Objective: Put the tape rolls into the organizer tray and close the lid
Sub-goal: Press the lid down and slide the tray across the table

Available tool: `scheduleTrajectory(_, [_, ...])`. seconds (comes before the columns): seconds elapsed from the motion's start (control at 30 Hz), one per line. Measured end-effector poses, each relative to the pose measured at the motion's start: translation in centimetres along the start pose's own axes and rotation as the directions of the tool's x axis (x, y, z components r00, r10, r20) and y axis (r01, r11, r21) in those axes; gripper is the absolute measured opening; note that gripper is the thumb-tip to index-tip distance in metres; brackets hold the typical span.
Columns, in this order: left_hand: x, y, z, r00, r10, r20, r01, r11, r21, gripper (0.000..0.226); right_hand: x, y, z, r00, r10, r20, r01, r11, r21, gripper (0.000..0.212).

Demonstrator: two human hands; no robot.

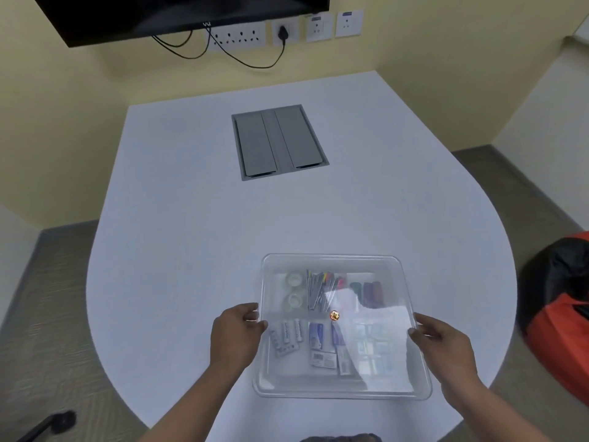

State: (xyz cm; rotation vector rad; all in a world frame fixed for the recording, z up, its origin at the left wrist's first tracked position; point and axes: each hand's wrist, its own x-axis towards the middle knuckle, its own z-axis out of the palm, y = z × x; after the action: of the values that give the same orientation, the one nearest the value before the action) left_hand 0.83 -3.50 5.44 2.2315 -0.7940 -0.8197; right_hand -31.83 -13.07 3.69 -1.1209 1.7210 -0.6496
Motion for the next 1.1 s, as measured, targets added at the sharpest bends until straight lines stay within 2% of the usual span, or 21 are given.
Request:
scheduleTrajectory(0.2, [0.9, -1.4, 1.6, 0.999, 0.009, 0.036, -0.011, 0.998, 0.069, 0.038, 1.0, 1.3, 1.2, 1.000, 0.016, -0.026, -0.019, 0.994, -0.110, 0.034])
scheduleTrajectory(0.43, [1.4, -2.1, 2.9, 0.999, 0.052, -0.002, -0.051, 0.988, 0.144, 0.034, 1.0, 2.0, 2.5, 0.998, 0.017, -0.058, -0.026, 0.989, -0.147, 0.034])
scheduleTrajectory(0.67, [2.5, -2.4, 3.8, 1.000, 0.011, -0.007, -0.011, 0.998, 0.068, 0.033, 1.8, 1.0, 2.7, 0.999, 0.001, -0.046, -0.009, 0.985, -0.174, 0.033])
scheduleTrajectory(0.83, [3.3, -3.3, 3.6, 0.982, -0.173, 0.073, 0.180, 0.978, -0.110, 0.021, 2.9, 0.7, 3.1, 0.996, 0.083, 0.016, -0.080, 0.984, -0.160, 0.017])
scheduleTrajectory(0.93, [3.6, -4.0, 2.9, 0.964, -0.226, 0.140, 0.250, 0.949, -0.190, 0.015, 3.4, 0.8, 2.8, 0.987, 0.136, 0.089, -0.121, 0.979, -0.162, 0.013])
scheduleTrajectory(1.0, [3.7, -4.7, 2.1, 0.957, -0.238, 0.168, 0.271, 0.940, -0.209, 0.011, 3.5, 1.1, 2.6, 0.975, 0.162, 0.154, -0.136, 0.977, -0.167, 0.020])
scheduleTrajectory(1.1, [3.9, -5.7, 1.3, 0.942, -0.263, 0.208, 0.310, 0.919, -0.243, 0.018, 3.3, 1.6, 2.9, 0.945, 0.226, 0.237, -0.197, 0.970, -0.141, 0.044])
